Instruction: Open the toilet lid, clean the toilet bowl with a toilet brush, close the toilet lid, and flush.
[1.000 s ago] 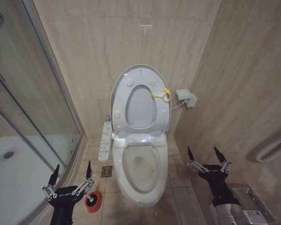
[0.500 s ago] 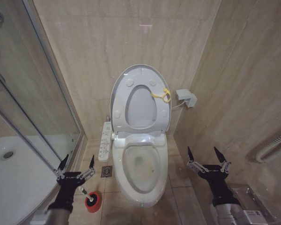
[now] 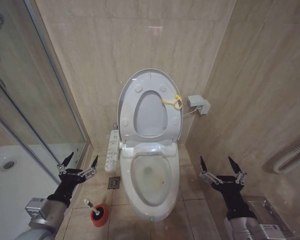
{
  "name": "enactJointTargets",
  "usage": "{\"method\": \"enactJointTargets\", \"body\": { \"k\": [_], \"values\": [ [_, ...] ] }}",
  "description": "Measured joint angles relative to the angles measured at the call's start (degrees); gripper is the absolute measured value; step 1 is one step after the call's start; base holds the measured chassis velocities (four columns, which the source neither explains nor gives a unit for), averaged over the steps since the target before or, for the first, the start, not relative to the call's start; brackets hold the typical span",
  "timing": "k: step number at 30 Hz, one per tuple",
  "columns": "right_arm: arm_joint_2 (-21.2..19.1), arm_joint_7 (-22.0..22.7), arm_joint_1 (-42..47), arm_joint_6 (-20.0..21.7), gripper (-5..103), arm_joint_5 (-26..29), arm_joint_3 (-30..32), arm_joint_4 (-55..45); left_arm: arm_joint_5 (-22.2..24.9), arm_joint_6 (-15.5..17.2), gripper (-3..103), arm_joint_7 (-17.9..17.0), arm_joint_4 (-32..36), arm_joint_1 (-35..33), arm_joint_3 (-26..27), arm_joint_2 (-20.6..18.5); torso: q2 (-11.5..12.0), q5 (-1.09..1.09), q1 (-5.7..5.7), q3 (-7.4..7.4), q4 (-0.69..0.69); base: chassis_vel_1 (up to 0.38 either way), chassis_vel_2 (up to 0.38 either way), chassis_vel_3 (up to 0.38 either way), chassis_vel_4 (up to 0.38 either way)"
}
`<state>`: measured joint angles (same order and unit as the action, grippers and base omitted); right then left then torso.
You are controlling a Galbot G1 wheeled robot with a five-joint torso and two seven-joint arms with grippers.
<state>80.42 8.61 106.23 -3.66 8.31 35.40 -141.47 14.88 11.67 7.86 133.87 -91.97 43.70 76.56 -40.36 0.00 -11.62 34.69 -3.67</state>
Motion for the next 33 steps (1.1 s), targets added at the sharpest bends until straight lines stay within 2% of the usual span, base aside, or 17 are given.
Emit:
{"method": "enactJointTargets", "body": {
  "k": [5, 6, 9, 10, 14, 15, 18, 19, 21, 22, 26, 29, 30, 33],
  "values": [
    [0.0, 0.0, 0.0, 0.0, 100, 0.0, 0.0, 0.0, -1.16, -2.16, 100, 0.27, -2.83, -0.55, -0.24, -0.38, -0.01, 0.01, 0.0, 0.0, -0.01, 0.0, 0.0, 0.0, 0.0],
    [0.0, 0.0, 0.0, 0.0, 100, 0.0, 0.0, 0.0, -1.33, -3.76, 100, 0.59, -4.67, -0.79, -0.38, -0.5, -0.01, 0.0, 0.0, 0.0, 0.0, 0.0, 0.0, 0.0, 0.0],
    [0.0, 0.0, 0.0, 0.0, 100, 0.0, 0.0, -0.01, -2.93, -12.17, 100, 1.86, -13.75, -2.65, -1.04, -0.7, -0.01, -0.01, 0.0, 0.0, 0.01, 0.0, 0.0, 0.0, 0.0],
    [0.0, 0.0, 0.0, 0.0, 100, 0.0, 0.0, -0.01, -2.93, -12.17, 100, 1.86, -13.75, -2.65, -1.04, -0.7, -0.01, -0.01, 0.0, 0.0, 0.01, 0.0, 0.0, 0.0, 0.0],
    [0.0, 0.0, 0.0, 0.0, 100, 0.0, 0.0, 0.0, -5.67, -19.65, 100, 1.63, -21.0, -4.93, -2.83, -0.2, -0.01, 0.01, 0.0, 0.0, 0.0, 0.0, 0.0, 0.0, 0.0],
    [0.0, 0.0, 0.0, 0.0, 100, 0.0, 0.0, 0.0, -5.67, -19.65, 100, 1.63, -21.0, -4.93, -2.83, -0.2, -0.01, 0.01, 0.0, 0.0, 0.0, 0.0, 0.0, 0.0, 0.0],
    [0.0, 0.0, 0.0, 0.0, 100, 0.0, 0.0, -0.01, -7.53, -26.35, 100, 1.33, -28.51, -5.1, -3.88, 0.37, -0.01, 0.0, 0.0, -0.01, 0.0, 0.0, 0.0, 0.0, 0.0],
    [0.0, 0.0, 0.0, 0.0, 100, 0.0, 0.0, -0.01, -7.53, -26.35, 100, 1.33, -28.51, -5.1, -3.88, 0.37, -0.01, 0.0, 0.0, -0.01, 0.0, 0.0, 0.0, 0.0, 0.0],
    [0.0, 0.0, 0.0, 0.0, 100, 0.0, 0.0, 0.0, -7.56, -31.14, 100, 1.29, -35.21, -4.01, -4.54, 0.6, -0.01, 0.01, 0.0, 0.0, 0.0, 0.0, 0.0, 0.0, 0.0],
    [0.0, 0.0, 0.0, 0.0, 100, 0.0, 0.0, -0.01, -7.31, -33.34, 96, 1.29, -38.36, -2.98, -4.9, 0.75, -0.01, -0.01, 0.0, 0.0, 0.01, 0.0, 0.0, 0.0, 0.0],
    [0.0, 0.0, 0.0, 0.0, 100, 0.0, 0.0, -0.01, -6.33, -35.07, 96, 1.23, -42.35, -1.22, -5.45, 0.83, -0.01, 0.0, 0.0, -0.01, 0.0, 0.0, 0.0, 0.0, 0.0],
    [0.0, 0.0, 0.0, 0.0, 100, 0.0, 0.0, -0.01, -6.16, -37.79, 96, 1.46, -47.93, 2.77, -5.61, 0.69, -0.01, 0.0, 0.0, -0.01, 0.0, 0.0, 0.0, 0.0, 0.0],
    [0.0, 0.0, 0.0, 0.0, 100, 0.0, 0.0, -0.01, -6.16, -38.51, 99, 1.66, -49.79, 4.27, -5.66, 0.52, -0.01, 0.0, 0.0, 0.0, -0.01, 0.0, 0.0, 0.0, 0.0],
    [0.0, 0.0, 0.0, 0.0, 100, 0.0, 0.0, -0.01, -6.08, -39.33, 99, 2.02, -53.63, 7.14, -6.12, 0.14, -0.01, 0.0, 0.0, 0.0, -0.02, 0.0, 0.0, 0.0, 0.0]
  ]
}}
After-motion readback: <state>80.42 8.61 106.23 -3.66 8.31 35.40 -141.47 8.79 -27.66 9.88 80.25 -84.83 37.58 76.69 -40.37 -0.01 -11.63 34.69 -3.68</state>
